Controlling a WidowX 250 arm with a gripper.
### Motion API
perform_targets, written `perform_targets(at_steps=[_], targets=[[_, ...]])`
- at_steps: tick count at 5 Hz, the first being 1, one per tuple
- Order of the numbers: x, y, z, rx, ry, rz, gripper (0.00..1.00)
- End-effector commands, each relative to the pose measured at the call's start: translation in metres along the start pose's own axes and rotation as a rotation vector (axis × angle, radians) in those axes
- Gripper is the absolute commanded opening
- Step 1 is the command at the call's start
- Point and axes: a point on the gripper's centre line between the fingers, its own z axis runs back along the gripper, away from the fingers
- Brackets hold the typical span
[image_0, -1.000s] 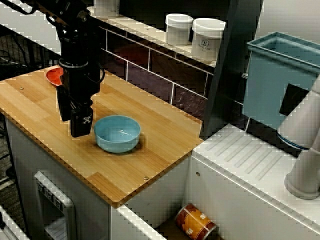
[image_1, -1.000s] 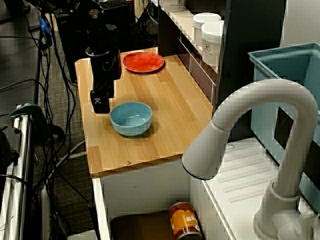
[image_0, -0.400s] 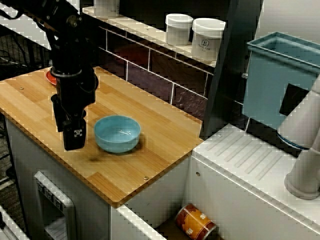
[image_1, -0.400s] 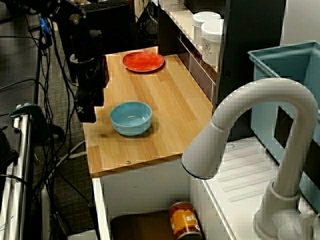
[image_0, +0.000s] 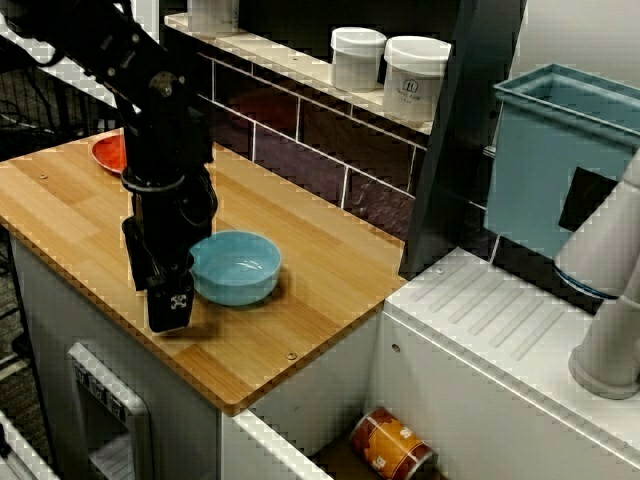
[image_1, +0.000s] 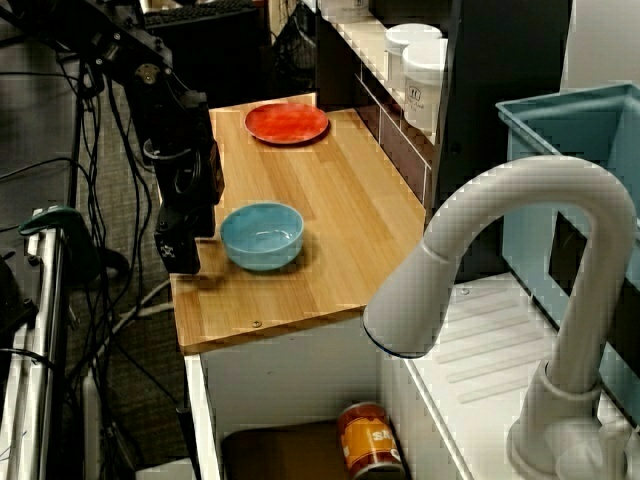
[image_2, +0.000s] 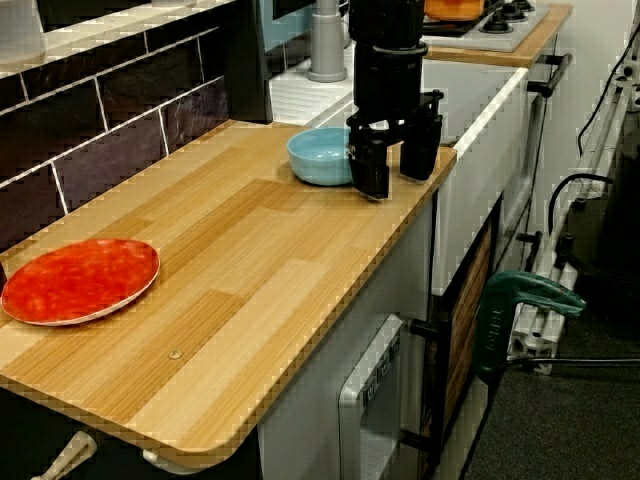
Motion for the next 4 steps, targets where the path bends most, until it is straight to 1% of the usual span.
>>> perform_targets(at_steps=[1, 2, 3, 4], targets=[[0.035, 0.004, -0.002, 0.018, -0.015, 0.025, 1.0], [0.049, 0.003, 0.005, 0.023, -0.015, 0.023, 1.0], [0.058, 0.006, 0.015, 0.001, -0.007, 0.029, 1.0], [0.069, 0.013, 0.025, -0.034, 0.018, 0.04, 1.0]])
